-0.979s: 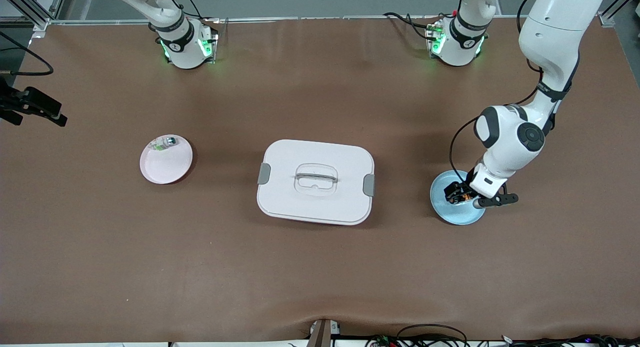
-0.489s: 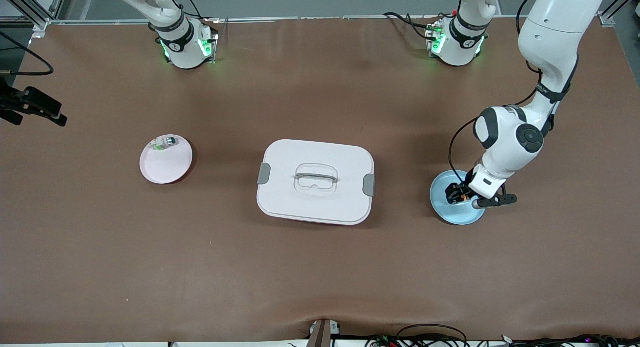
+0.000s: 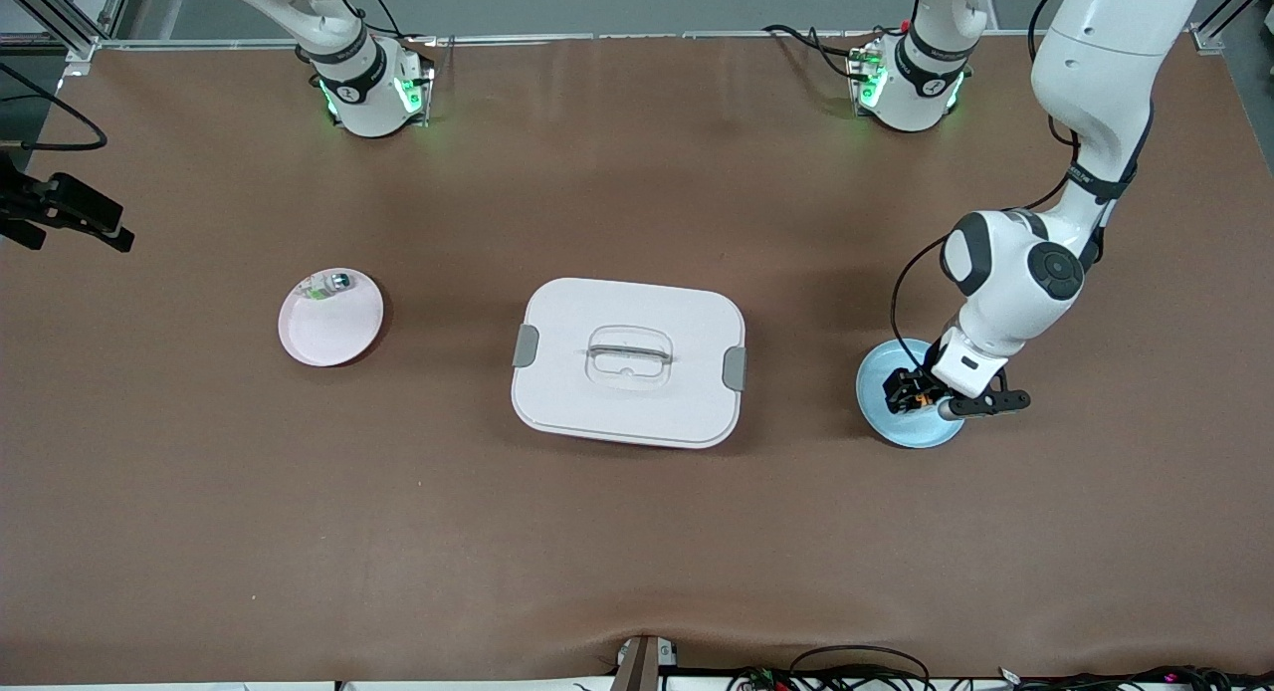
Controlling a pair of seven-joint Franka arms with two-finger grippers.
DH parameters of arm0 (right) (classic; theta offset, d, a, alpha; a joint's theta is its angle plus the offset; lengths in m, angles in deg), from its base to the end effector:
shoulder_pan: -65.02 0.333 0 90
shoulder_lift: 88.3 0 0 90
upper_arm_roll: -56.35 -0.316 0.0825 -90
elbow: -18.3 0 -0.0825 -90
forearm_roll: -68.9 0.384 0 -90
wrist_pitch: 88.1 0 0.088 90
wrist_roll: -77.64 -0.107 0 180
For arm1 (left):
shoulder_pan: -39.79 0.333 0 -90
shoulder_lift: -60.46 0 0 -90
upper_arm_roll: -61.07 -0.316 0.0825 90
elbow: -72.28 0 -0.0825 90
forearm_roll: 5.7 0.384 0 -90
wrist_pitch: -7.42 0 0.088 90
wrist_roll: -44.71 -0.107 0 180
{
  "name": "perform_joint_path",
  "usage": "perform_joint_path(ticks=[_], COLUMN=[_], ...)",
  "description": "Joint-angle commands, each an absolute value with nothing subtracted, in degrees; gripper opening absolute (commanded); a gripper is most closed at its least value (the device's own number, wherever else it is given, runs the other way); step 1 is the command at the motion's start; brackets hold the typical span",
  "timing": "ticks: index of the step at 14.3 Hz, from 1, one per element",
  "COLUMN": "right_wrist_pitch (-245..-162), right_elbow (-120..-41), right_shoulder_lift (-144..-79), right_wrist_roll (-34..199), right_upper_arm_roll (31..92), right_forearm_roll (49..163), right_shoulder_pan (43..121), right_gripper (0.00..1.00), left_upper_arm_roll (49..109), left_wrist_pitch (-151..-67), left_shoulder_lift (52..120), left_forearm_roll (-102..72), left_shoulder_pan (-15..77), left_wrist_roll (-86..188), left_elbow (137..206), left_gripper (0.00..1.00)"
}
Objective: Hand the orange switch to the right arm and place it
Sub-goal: 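Lower the left gripper onto the orange switch in the blue dish, then close the left gripper on the orange switch and lift it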
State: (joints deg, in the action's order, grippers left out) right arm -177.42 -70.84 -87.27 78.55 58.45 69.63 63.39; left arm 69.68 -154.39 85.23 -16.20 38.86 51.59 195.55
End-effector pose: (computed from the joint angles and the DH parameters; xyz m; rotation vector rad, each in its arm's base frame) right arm 0.5470 -0.0345 0.6404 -3.1279 0.0765 -0.0338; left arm 0.5847 -0.0879 0.2220 2.9454 0.2098 0.3226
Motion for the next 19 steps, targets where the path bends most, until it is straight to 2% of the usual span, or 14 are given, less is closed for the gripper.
perform_joint_path(ticks=[1, 6, 11, 14, 19], right_wrist_pitch=[-177.1, -177.0, -176.8, -176.3, -171.6], right_elbow=[-70.0, -70.0, -69.8, -69.9, -69.7], right_shoulder_lift=[-87.6, -87.6, -87.9, -87.9, -87.5], right_wrist_roll=[79.0, 79.0, 79.1, 79.1, 78.4], right_upper_arm_roll=[58.6, 58.6, 58.6, 58.6, 58.5], right_forearm_roll=[68.5, 68.5, 68.5, 69.0, 68.6], right_shoulder_pan=[63.9, 64.0, 63.9, 64.0, 69.8], right_gripper=[1.0, 1.0, 1.0, 1.0, 1.0], left_upper_arm_roll=[70.6, 76.9, 80.5, 83.6, 89.0], left_wrist_pitch=[-147.9, -129.3, -110.0, -104.3, -103.7], left_shoulder_lift=[80.8, 77.6, 77.5, 77.8, 78.5], left_forearm_roll=[-17.3, -17.3, -17.4, -19.0, -26.7], left_shoulder_pan=[38.8, 38.9, 38.7, 38.7, 37.9], left_wrist_roll=[53.9, 70.3, 83.7, 90.7, 102.5], left_elbow=[194.3, 184.1, 169.1, 162.9, 158.1], left_gripper=[0.0, 0.0, 0.0, 0.0, 0.0])
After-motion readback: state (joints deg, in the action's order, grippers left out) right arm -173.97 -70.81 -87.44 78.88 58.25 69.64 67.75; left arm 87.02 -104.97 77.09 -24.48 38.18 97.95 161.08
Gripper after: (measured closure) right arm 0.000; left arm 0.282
